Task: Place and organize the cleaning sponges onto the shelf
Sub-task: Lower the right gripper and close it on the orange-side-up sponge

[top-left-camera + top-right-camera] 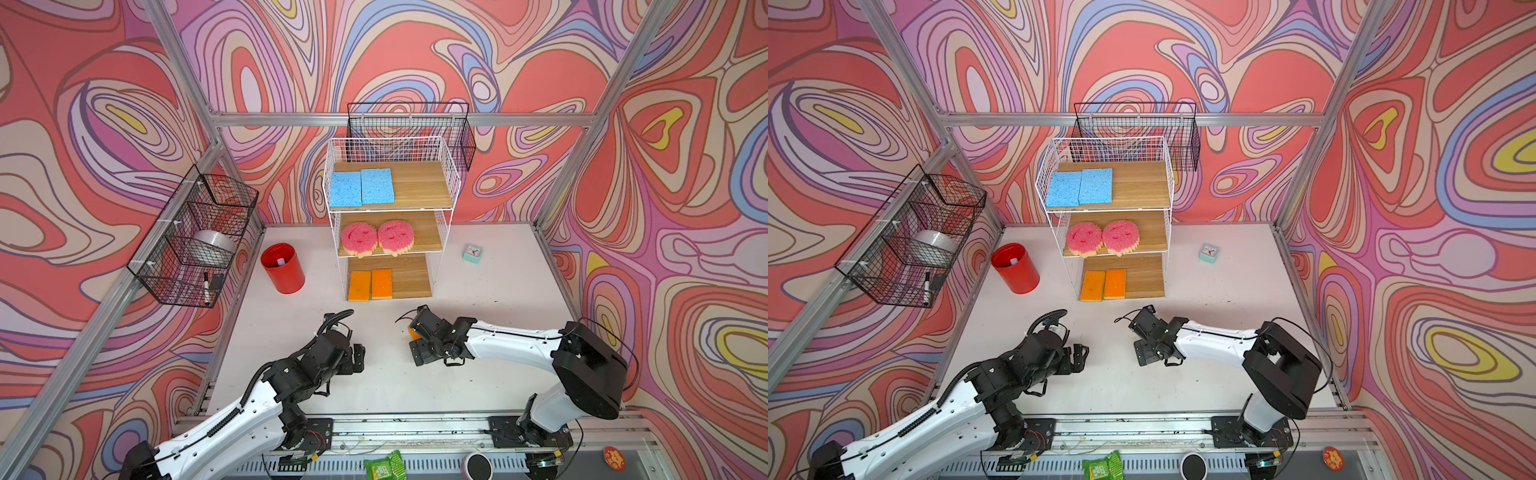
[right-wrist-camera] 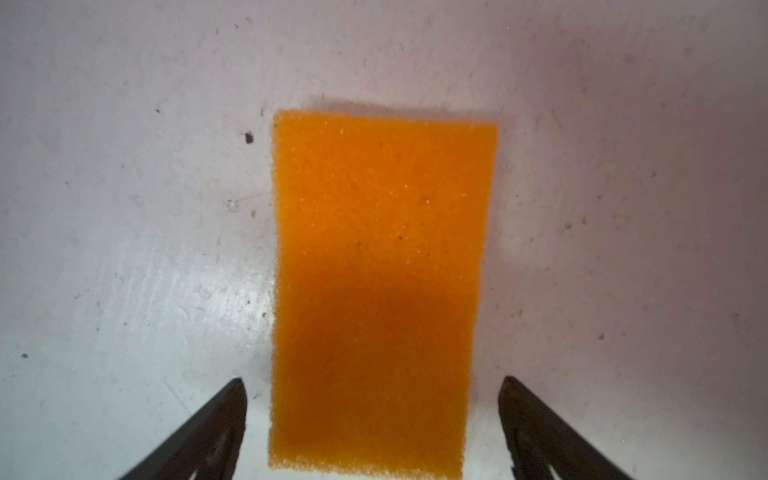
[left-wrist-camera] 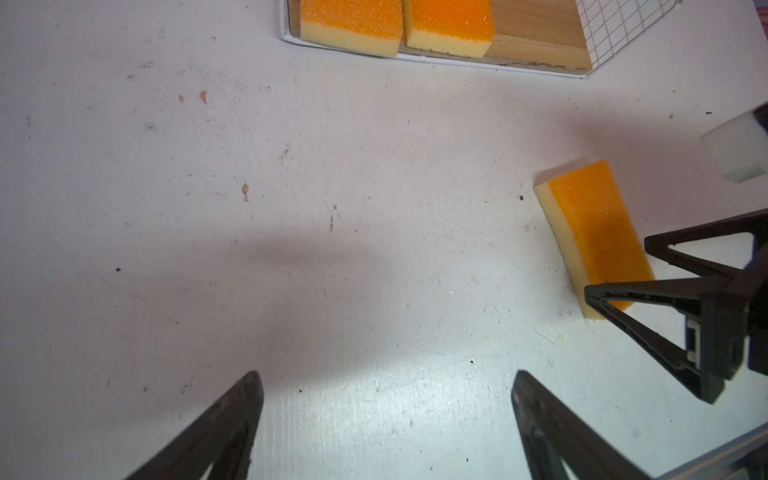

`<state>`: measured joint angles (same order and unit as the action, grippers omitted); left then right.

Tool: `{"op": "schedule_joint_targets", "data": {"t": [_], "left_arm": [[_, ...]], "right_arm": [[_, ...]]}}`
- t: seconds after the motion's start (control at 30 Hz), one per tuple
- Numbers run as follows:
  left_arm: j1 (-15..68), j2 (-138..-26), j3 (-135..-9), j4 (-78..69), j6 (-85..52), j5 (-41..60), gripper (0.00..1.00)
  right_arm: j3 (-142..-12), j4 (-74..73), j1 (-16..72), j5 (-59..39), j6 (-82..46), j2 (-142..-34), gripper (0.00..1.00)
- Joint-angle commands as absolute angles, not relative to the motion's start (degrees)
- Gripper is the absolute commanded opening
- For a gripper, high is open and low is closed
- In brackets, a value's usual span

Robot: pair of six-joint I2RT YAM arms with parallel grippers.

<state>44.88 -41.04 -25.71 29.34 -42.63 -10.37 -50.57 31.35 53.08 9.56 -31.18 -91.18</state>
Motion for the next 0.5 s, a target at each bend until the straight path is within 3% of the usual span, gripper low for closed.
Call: {"op": "schedule_joint_targets", "data": {"t": [0.0, 0.23, 0.47], "left_arm": [[44.3, -41.1, -25.8, 29.3, -42.3, -10.5, 0.95], [43.7, -40.6, -25.3, 28.6, -42.4, -10.6, 0.94], [43.4, -38.5, -25.6, 30.3, -42.2, -10.7, 0.94]], "right_arm": [[-51.0, 32.7, 53.4, 10.3, -31.9, -91.6, 0.93], [-50.3, 32.5, 53.4, 10.5, -33.6, -92.0, 0.73], [-52.6, 32.9, 53.4, 11.5, -34.3, -91.9, 0.7]]}}
